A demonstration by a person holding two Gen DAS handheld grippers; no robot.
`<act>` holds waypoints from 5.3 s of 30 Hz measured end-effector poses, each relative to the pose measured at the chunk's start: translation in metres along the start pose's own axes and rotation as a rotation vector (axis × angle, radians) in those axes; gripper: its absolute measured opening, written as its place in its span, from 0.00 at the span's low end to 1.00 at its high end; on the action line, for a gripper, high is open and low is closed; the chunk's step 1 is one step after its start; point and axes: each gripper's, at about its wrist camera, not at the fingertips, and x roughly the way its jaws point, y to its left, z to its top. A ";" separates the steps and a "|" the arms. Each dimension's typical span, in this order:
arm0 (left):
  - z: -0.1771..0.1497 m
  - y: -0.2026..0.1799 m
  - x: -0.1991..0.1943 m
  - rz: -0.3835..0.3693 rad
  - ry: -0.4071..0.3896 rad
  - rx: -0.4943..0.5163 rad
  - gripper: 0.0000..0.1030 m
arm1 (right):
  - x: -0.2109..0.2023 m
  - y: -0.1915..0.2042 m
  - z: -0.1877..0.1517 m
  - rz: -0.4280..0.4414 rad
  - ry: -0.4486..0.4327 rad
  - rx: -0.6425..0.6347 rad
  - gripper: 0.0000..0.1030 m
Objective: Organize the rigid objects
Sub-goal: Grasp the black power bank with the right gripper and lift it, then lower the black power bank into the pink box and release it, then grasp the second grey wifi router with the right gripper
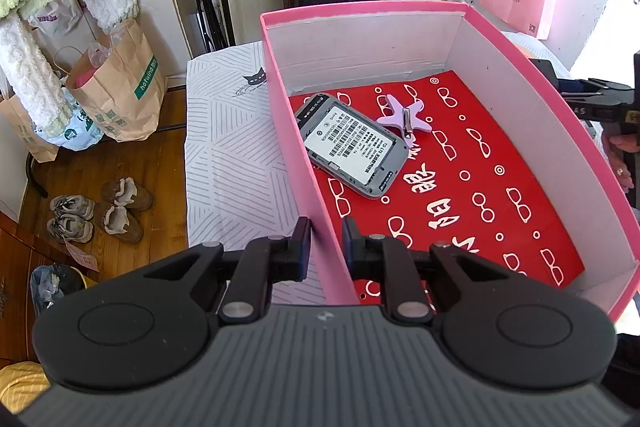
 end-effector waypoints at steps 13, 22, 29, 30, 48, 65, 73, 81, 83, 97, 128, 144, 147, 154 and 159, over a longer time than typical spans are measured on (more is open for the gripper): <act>0.000 0.000 0.000 0.000 -0.001 0.006 0.15 | -0.024 0.003 -0.003 0.054 -0.039 -0.063 0.66; 0.000 0.000 0.000 0.000 -0.002 0.006 0.15 | -0.054 -0.001 0.003 0.099 -0.099 -0.038 0.66; 0.000 -0.005 -0.004 0.013 -0.014 0.045 0.15 | -0.089 0.004 0.018 0.241 -0.153 0.002 0.66; 0.000 -0.004 -0.005 0.012 -0.016 0.047 0.15 | -0.096 0.007 0.021 0.264 -0.167 0.000 0.66; 0.005 -0.001 -0.008 -0.022 0.009 0.045 0.15 | -0.104 0.136 0.074 0.638 0.011 -0.390 0.66; 0.007 0.014 -0.006 -0.105 0.034 0.030 0.18 | -0.023 0.238 0.065 0.715 0.499 -0.843 0.66; 0.009 0.018 -0.005 -0.124 0.033 0.001 0.19 | -0.001 0.273 0.063 0.760 0.606 -0.992 0.66; 0.007 0.021 -0.010 -0.146 0.019 -0.012 0.19 | 0.009 0.284 0.063 0.764 0.640 -1.039 0.66; 0.004 0.022 -0.012 -0.151 0.011 -0.011 0.19 | 0.009 0.285 0.064 0.749 0.616 -1.052 0.66; 0.009 0.023 -0.020 -0.159 0.028 0.044 0.18 | -0.043 0.232 0.096 0.770 0.416 -0.821 0.69; 0.003 0.002 -0.004 0.020 0.062 -0.087 0.12 | -0.065 -0.060 -0.035 0.064 0.003 0.156 0.83; 0.007 0.008 0.000 0.016 0.064 -0.164 0.12 | -0.038 -0.059 -0.037 0.008 0.041 0.042 0.65; 0.008 0.008 0.000 0.019 0.064 -0.160 0.12 | -0.036 -0.060 -0.036 0.008 0.043 0.046 0.66; 0.007 0.008 0.000 0.021 0.064 -0.148 0.12 | -0.048 -0.055 -0.035 0.014 0.022 0.028 0.64; 0.008 0.008 0.000 0.016 0.064 -0.146 0.12 | -0.071 -0.050 -0.027 0.014 -0.024 0.024 0.64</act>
